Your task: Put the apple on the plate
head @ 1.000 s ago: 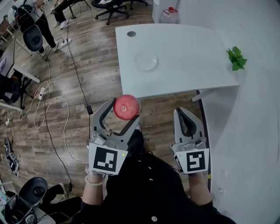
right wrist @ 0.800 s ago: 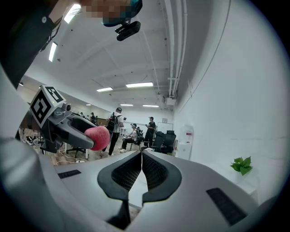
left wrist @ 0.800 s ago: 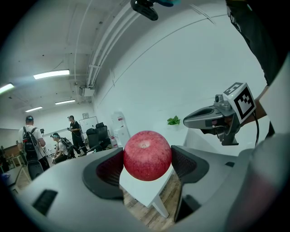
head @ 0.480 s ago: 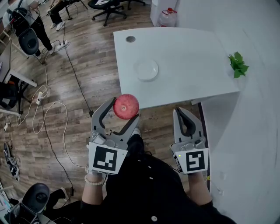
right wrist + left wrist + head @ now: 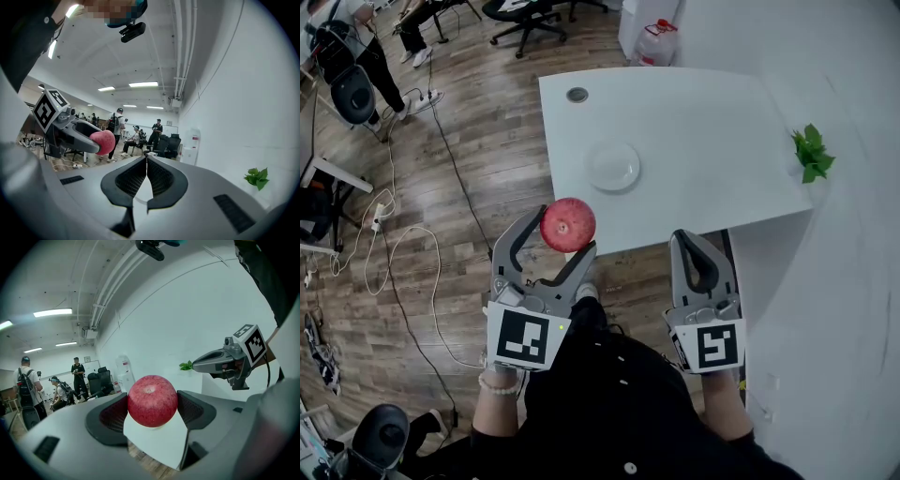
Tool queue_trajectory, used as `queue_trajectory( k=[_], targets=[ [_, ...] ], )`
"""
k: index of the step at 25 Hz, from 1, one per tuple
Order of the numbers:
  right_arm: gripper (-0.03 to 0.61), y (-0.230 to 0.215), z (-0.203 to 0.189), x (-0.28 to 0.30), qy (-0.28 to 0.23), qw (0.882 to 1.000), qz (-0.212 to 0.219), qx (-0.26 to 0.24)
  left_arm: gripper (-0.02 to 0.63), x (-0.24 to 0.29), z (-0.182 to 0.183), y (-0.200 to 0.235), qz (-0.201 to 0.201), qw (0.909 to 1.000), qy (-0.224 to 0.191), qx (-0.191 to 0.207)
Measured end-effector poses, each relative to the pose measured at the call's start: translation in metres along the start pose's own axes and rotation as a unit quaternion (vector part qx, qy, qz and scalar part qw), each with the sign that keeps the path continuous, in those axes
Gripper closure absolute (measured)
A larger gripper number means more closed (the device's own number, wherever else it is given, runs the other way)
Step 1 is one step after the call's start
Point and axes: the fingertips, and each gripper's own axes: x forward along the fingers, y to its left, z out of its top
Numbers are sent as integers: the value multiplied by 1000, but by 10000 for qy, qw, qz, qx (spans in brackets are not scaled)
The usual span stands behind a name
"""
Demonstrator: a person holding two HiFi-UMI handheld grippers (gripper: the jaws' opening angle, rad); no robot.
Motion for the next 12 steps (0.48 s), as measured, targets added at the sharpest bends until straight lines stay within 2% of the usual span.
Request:
queue_trajectory(
  k=[12],
  targets=[
    [537,-14,-6,48,154,9997,-187,68,270,41,-8,37,-157,9999,-10,-41]
  ],
)
